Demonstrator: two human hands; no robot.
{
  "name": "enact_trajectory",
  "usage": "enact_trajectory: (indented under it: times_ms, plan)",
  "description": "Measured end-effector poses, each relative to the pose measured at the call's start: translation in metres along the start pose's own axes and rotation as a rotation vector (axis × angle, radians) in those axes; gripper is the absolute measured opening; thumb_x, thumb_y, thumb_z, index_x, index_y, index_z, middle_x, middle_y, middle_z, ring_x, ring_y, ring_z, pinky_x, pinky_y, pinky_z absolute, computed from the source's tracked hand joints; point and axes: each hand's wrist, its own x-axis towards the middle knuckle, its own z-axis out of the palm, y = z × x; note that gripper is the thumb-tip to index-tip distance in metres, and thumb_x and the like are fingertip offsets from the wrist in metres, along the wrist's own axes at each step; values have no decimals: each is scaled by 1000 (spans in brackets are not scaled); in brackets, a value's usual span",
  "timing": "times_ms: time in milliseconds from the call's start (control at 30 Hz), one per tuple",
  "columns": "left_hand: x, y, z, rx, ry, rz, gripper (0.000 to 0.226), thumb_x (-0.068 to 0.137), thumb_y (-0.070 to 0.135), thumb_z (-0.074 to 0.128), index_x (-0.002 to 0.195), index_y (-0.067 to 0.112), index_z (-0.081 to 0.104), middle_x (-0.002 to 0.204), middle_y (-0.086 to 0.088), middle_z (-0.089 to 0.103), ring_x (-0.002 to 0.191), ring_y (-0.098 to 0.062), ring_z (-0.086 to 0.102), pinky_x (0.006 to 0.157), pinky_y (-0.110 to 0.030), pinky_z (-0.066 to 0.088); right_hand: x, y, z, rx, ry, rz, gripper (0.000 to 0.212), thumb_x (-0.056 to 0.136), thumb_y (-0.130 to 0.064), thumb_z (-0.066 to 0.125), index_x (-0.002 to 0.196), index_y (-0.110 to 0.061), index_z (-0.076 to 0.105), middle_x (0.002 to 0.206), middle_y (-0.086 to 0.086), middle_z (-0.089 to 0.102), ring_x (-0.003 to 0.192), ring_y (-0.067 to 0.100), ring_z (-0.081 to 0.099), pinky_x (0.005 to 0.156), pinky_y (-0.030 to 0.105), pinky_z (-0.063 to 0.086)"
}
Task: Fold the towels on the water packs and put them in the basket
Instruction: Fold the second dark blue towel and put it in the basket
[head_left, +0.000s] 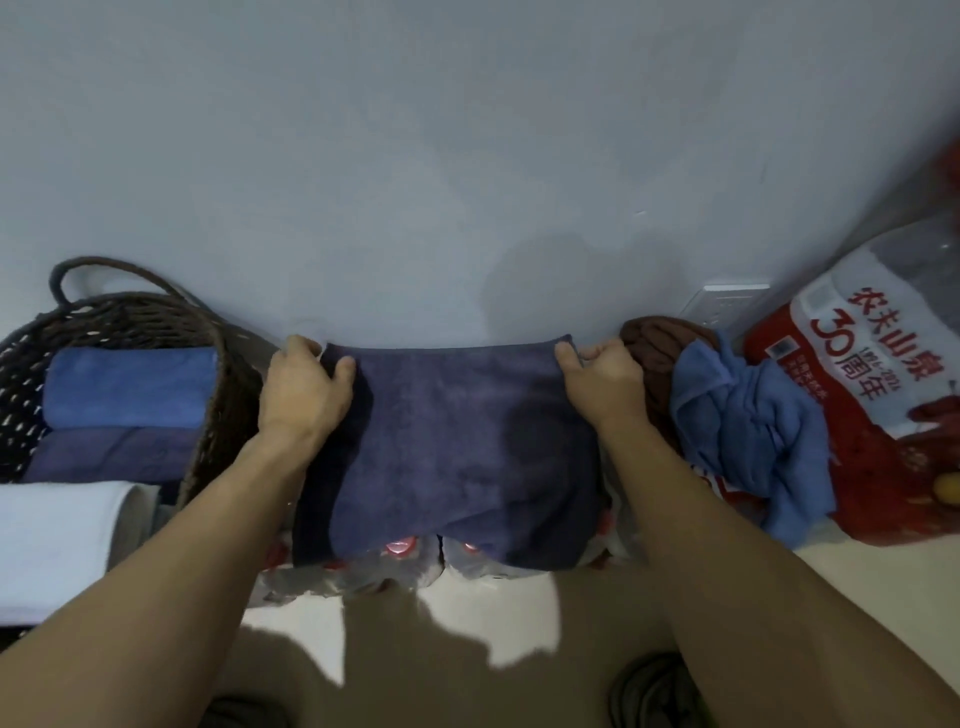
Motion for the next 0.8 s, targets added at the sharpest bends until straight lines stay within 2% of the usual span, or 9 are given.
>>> enact_trajectory:
  times_ms: [100, 300, 467, 533, 567, 600, 667, 733, 800]
  plan:
    - [-27, 2, -16, -35, 19, 12, 54, 90, 29, 63, 129, -3, 44, 131, -26, 49, 121, -42, 45, 99, -45, 40, -21, -1, -12, -13, 48, -11, 41, 93, -34, 59, 118, -2, 52, 119, 17, 59, 110, 34, 56, 88, 32, 43]
    - [-107, 4, -31, -130, 128, -33, 41, 90, 23, 61, 119, -3, 50, 120, -28, 52, 112, -46, 50, 95, -51, 44, -91, -3, -23, 65, 248, 79, 35, 91, -26, 60, 118, -5, 51, 124, 20, 52, 112, 38, 52, 93, 39, 43]
    - [-172, -10, -23, -111, 295, -149, 44, 85, 25, 62, 114, -5, 49, 115, -31, 50, 105, -48, 49, 87, -54, 43, -164, 15, -20, 217, 420, 108, 23, 88, -16, 65, 103, -1, 56, 105, 21, 58, 91, 33, 53, 72, 29, 33]
    - [-196, -20, -14, -77, 339, -182, 48, 80, 24, 67, 111, -7, 47, 111, -33, 48, 99, -50, 50, 81, -54, 44, -194, 22, -12, 281, 483, 136, 14, 84, -8, 67, 92, 1, 59, 99, 23, 60, 91, 36, 55, 77, 38, 41]
    - [-206, -25, -9, -82, 337, -191, 50, 78, 22, 69, 111, -7, 47, 111, -34, 48, 98, -50, 50, 81, -54, 44, -208, 24, -8, 315, 440, 152, 10, 82, -6, 66, 82, -5, 56, 93, 19, 61, 88, 34, 57, 76, 40, 47]
    - [-212, -30, -5, -104, 313, -186, 51, 76, 20, 71, 112, -7, 47, 111, -33, 49, 100, -49, 50, 82, -53, 44, -220, 27, -6, 347, 391, 141, 21, 80, -4, 66, 71, -13, 50, 80, 10, 60, 79, 26, 58, 69, 35, 50]
    - [-218, -37, -1, -167, 230, -131, 48, 78, 15, 71, 116, -5, 49, 114, -29, 50, 107, -46, 49, 90, -52, 43, -234, 37, -2, 394, 295, 55, 44, 77, 0, 67, 57, -21, 34, 54, -12, 44, 53, 3, 45, 49, 13, 36]
    - [-215, -41, -3, -203, 178, -72, 46, 81, 15, 71, 120, 0, 53, 115, -24, 52, 111, -41, 48, 96, -48, 41, -238, 47, -3, 401, 184, 48, 41, 81, -3, 71, 60, -16, 38, 51, -12, 38, 45, 3, 37, 46, 11, 31]
    - [-209, -43, -8, -221, 167, -48, 47, 82, 18, 73, 123, 5, 55, 116, -20, 51, 111, -38, 49, 99, -46, 40, -237, 54, -9, 437, 103, 95, 32, 84, -12, 73, 67, -14, 46, 57, -3, 45, 50, 3, 39, 50, 10, 35]
